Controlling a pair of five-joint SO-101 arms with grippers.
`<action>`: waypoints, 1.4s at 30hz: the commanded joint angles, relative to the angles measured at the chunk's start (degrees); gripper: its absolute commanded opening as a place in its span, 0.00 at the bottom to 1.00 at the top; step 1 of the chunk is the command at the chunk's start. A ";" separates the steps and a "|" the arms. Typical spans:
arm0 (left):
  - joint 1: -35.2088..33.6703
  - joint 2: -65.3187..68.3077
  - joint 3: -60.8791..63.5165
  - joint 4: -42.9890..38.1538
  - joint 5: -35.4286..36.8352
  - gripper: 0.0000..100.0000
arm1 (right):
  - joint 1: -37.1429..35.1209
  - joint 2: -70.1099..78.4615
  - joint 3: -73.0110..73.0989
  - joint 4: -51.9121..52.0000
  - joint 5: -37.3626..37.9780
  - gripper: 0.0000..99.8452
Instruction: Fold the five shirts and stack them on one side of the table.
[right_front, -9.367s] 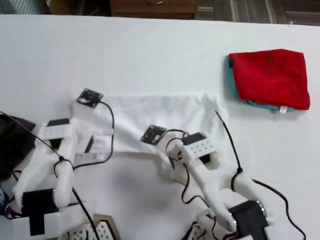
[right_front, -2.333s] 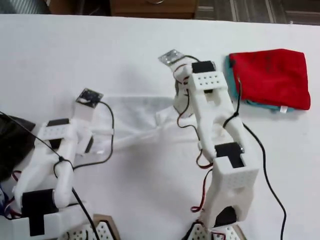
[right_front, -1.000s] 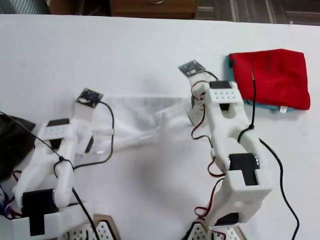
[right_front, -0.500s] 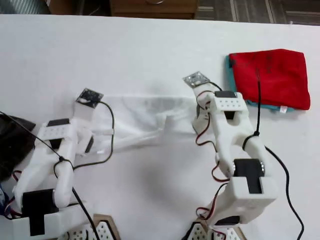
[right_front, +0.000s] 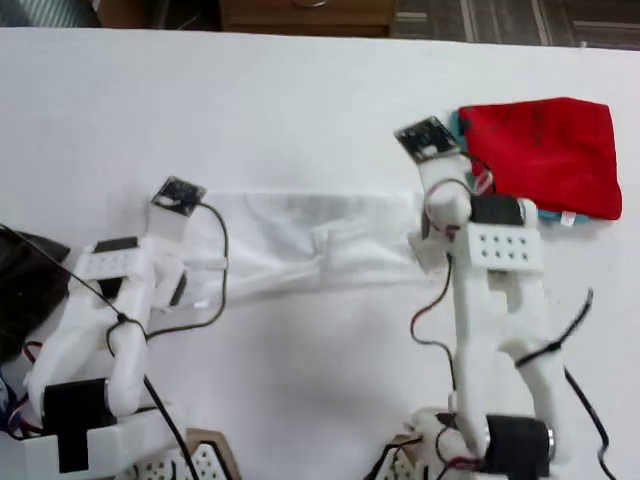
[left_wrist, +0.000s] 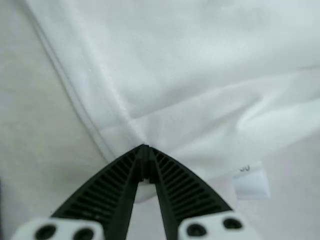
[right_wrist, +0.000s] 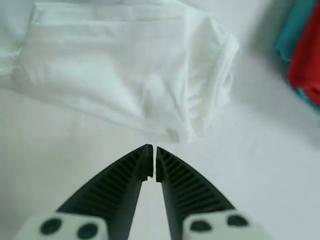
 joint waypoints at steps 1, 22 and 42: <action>0.35 -0.79 -0.22 -0.62 0.00 0.03 | 4.79 -8.84 11.34 -4.26 0.35 0.02; 0.35 -0.79 0.04 -0.62 0.26 0.03 | 14.46 -16.40 44.40 -34.51 -0.09 0.02; 9.23 -0.88 -29.05 29.63 15.21 0.03 | 14.46 -16.04 44.66 -35.21 -0.18 0.02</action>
